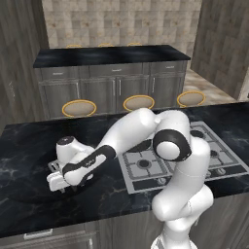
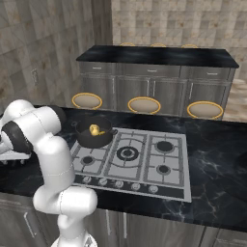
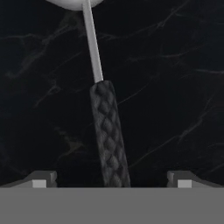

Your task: Put the potato and lemon in the pot. Retrieve the spatula and lightly stir the vegetables in the pot.

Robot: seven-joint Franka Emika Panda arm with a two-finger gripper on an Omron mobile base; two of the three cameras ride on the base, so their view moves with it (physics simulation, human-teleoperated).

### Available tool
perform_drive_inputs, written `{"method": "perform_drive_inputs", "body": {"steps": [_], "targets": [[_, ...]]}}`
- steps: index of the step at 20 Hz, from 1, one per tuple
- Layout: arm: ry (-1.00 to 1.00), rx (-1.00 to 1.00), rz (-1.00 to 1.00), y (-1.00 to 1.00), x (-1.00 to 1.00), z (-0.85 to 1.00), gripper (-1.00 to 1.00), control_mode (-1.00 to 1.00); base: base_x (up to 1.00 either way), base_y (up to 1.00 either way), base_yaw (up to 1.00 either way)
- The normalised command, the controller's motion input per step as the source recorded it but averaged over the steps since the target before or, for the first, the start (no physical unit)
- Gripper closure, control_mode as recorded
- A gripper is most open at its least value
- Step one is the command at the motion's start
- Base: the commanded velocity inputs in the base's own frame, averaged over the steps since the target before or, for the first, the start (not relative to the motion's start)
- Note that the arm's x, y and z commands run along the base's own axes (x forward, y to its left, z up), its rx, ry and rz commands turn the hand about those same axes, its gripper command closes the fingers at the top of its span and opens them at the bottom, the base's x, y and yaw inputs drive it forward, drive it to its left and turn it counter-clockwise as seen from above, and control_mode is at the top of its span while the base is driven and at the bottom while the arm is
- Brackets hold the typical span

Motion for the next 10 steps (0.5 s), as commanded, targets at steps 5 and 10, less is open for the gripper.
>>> {"method": "perform_drive_inputs", "body": {"steps": [5, 10], "targets": [[0.00, -0.01, 0.00, 0.00, 0.00, -0.15, -1.00, -1.00, 0.00, 0.00, 0.00], [0.00, 0.00, 0.00, 0.00, 0.00, 0.00, 1.00, -1.00, 0.00, 0.00, 0.00]]}}
